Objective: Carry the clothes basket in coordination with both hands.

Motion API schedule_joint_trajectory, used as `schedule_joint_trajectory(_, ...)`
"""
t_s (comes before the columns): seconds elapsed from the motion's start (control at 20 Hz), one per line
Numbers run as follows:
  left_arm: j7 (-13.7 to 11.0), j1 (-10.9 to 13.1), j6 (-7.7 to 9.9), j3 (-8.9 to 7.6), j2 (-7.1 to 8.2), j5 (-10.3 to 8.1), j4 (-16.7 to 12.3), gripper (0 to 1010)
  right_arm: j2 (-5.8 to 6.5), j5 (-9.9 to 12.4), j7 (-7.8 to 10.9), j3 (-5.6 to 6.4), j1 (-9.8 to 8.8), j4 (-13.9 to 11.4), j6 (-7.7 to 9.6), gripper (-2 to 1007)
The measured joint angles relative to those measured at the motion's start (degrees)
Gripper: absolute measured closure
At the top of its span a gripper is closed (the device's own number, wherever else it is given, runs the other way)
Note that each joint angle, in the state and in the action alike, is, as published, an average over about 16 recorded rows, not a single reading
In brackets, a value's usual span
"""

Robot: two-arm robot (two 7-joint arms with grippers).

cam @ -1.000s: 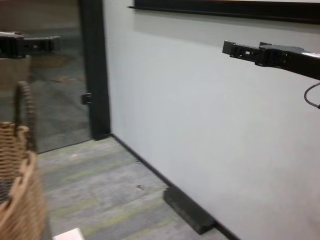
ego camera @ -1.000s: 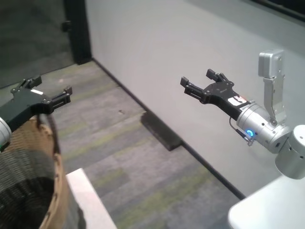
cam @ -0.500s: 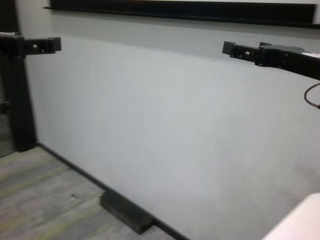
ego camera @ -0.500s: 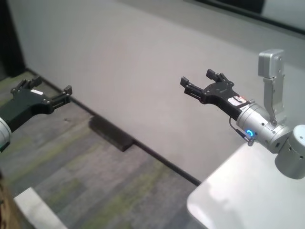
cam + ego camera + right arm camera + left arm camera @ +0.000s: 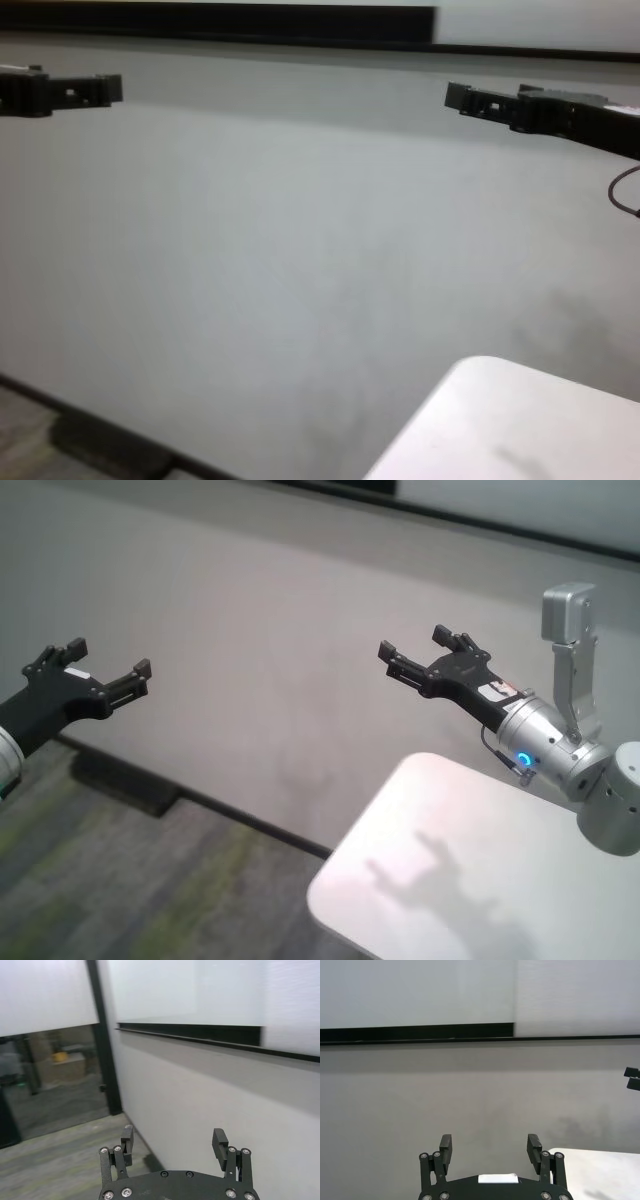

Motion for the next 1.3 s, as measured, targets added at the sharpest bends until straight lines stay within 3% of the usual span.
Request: schedule_joint_trajectory(1.3,0.0,0.0,0.0,0.0,0.0,0.0,0.0,10,0.0,0.0,0.0,0.0,0.0,0.0,0.0,0)
